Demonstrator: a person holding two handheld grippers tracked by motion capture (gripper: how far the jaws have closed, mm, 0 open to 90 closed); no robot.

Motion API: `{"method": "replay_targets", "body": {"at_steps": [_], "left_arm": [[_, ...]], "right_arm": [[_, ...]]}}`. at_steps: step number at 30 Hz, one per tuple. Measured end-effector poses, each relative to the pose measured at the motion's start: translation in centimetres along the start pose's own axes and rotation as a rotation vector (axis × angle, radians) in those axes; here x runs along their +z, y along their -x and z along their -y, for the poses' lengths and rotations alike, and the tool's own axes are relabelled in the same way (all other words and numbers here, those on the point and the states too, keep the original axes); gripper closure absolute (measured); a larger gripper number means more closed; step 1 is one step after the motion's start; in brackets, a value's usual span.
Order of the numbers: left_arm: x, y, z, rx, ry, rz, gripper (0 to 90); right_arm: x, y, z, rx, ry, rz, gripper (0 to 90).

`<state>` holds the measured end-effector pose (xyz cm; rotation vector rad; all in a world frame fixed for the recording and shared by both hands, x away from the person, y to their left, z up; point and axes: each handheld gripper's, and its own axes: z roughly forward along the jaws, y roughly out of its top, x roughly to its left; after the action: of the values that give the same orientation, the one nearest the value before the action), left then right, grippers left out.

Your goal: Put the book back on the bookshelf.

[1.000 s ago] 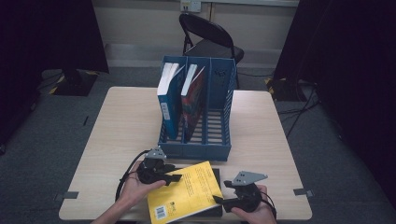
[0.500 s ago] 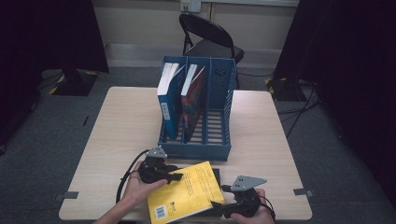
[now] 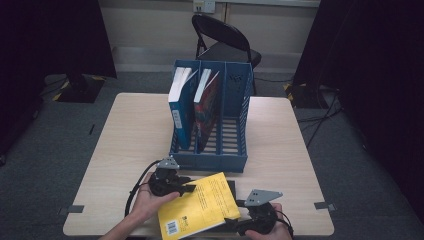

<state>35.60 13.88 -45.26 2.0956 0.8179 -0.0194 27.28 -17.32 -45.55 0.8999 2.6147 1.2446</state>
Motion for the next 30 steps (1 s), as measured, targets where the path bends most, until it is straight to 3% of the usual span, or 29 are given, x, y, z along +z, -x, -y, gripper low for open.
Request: {"method": "replay_targets", "body": {"at_steps": [22, 30], "left_arm": [[-1.7, 0.5, 1.1, -0.016, -0.013, -0.055, 60.0], [-2.4, 0.7, 1.7, -0.014, -0.026, -0.053, 60.0]], "right_arm": [[0.2, 1.1, -0.8, 0.01, 0.0, 0.04, 42.6], [0.4, 1.5, -1.3, 0.01, 0.003, 0.076, 45.4]]}}
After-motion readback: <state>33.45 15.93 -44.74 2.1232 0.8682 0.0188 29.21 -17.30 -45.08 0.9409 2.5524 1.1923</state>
